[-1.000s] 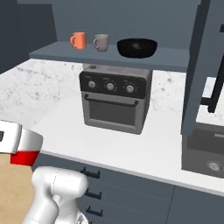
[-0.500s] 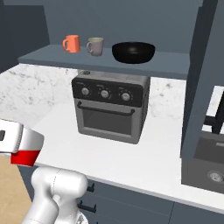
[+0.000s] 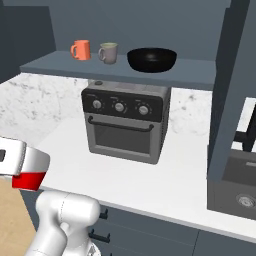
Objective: Gather all objects into one cabinet and sort the glasses and bowls to opposite sides.
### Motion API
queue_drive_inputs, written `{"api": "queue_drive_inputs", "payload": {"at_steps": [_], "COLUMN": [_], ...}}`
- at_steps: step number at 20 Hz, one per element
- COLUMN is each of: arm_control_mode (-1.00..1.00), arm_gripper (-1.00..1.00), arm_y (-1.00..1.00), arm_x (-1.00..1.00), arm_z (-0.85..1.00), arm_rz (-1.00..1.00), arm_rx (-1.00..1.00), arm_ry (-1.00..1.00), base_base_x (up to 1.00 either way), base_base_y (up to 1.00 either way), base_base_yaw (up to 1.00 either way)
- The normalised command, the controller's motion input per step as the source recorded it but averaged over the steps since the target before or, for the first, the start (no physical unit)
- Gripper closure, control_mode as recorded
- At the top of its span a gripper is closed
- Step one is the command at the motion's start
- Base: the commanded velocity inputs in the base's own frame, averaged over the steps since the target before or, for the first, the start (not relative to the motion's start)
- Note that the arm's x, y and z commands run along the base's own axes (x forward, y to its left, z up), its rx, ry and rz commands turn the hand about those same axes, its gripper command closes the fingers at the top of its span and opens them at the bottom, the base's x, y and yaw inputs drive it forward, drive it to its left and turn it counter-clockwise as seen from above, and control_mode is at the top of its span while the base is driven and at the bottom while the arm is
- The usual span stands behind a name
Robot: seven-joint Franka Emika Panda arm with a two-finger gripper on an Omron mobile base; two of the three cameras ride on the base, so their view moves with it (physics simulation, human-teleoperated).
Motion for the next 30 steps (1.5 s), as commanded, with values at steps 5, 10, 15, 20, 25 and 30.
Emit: {"api": "queue_drive_inputs", "payload": {"at_steps": [5,10,15,20,25,30], "arm_control_mode": [1.0,1.0,-1.0,-1.0,-1.0,-1.0], "arm_gripper": [1.0,1.0,1.0,1.0,1.0,1.0], "arm_y": [0.0,0.0,0.11,0.13,0.07,0.02], "arm_x": [0.0,0.0,0.0,0.0,0.0,0.07], "arm_z": [0.0,0.0,0.28,0.34,0.45,0.41], "arm_rz": [0.0,0.0,0.0,0.0,0.0,0.0], "arm_rx": [0.0,0.0,0.0,0.0,0.0,0.0], "arm_ry": [0.0,0.0,-0.04,-0.08,-0.11,-0.19], "base_base_x": [0.18,0.02,0.0,0.0,0.0,0.0], "base_base_y": [0.06,0.06,0.0,0.0,0.0,0.0], "base_base_yaw": [0.0,0.0,0.0,0.0,0.0,0.0]}}
